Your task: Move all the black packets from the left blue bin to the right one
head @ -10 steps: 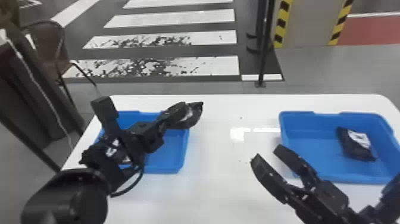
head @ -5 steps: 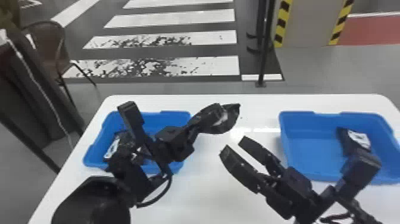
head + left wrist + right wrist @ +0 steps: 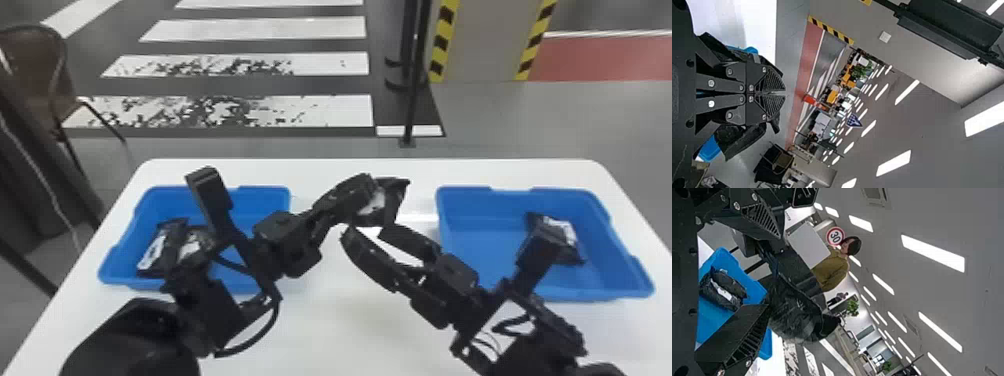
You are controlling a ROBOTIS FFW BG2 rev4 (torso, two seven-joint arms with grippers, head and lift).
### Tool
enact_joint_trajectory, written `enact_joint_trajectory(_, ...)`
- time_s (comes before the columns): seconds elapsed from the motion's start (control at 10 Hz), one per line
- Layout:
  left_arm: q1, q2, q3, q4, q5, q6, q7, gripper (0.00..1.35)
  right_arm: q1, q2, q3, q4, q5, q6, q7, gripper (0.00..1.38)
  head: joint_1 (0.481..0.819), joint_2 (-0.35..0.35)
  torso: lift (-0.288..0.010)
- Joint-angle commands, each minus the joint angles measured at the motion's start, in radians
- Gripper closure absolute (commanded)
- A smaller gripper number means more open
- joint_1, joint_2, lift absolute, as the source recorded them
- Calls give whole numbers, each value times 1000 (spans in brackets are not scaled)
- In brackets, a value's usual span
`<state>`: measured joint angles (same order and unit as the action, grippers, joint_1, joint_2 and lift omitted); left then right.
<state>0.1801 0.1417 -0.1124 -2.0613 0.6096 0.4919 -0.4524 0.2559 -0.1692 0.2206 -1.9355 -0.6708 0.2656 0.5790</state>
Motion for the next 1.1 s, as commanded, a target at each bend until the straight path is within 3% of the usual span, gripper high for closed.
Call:
enact_joint_trajectory(0.0,4,1,7,-19,-21,1,1,1208,-8,0,-25,27,29,-1,-4,223,695,45,-140)
enact_joint_trajectory(0.3,16,-1,43,-29,-31,26,1,1208,7,2,-61,35,35,-1,-4,223,695,24,-140)
enact_joint_trajectory(1.0,24,-5,45,-29,-57,68,11,1208,-1,11,-59,0,19,4,-7,225,695,30,-140)
